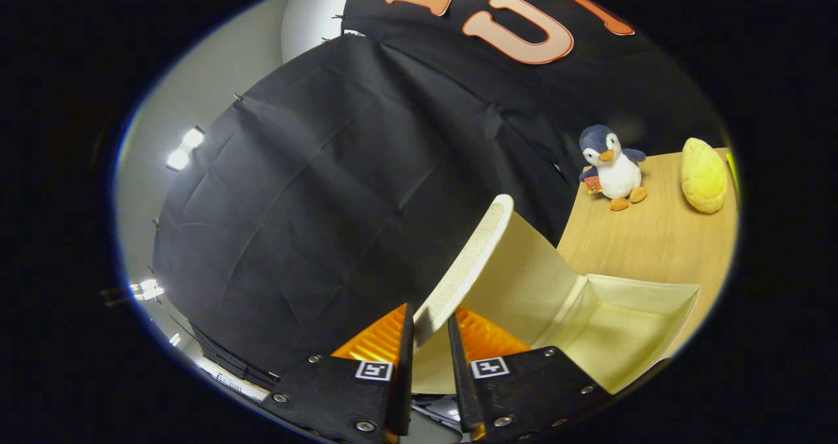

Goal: Open the storage box then place both shoes into the box .Put the left shoe in first, then the right shoe, with the right side of both shoes facing outward in a uniform manner.

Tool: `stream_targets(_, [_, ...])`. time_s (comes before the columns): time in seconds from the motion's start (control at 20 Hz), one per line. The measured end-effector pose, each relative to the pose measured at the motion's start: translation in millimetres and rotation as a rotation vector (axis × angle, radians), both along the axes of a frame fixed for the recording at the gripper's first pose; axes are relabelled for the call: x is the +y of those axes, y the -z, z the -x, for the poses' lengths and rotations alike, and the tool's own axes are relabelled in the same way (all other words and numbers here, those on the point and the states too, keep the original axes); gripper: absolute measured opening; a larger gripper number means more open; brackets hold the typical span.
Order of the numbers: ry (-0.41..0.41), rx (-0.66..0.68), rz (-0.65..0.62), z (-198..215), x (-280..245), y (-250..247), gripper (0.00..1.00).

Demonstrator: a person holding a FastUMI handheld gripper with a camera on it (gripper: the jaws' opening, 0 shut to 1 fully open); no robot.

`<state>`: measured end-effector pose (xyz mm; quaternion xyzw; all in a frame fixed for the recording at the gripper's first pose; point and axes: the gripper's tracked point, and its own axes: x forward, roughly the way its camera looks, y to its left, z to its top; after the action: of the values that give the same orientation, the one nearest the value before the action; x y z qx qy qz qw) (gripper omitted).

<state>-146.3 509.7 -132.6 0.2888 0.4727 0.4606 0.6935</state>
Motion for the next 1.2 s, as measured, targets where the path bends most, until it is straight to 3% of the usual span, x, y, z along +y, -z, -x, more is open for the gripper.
stream_targets(0.1, [-0.08,0.03,0.022,20,23,7,0.56])
stream_targets(0.15, [-0.092,0.014,0.038,24,25,8,0.8])
stream_targets(0.25, [-0.094,-0.065,0.093,25,20,15,0.95])
stream_targets(0.4, [-0.088,-0.115,0.163,23,2,30,0.96])
stream_targets(0.6, [-0.013,-0.138,0.246,5,-44,57,0.96])
stream_targets(0.95, [0.188,-0.214,0.489,-23,-195,112,0.96])
stream_targets(1.2, [0.31,-0.178,0.653,-23,-300,151,0.96])
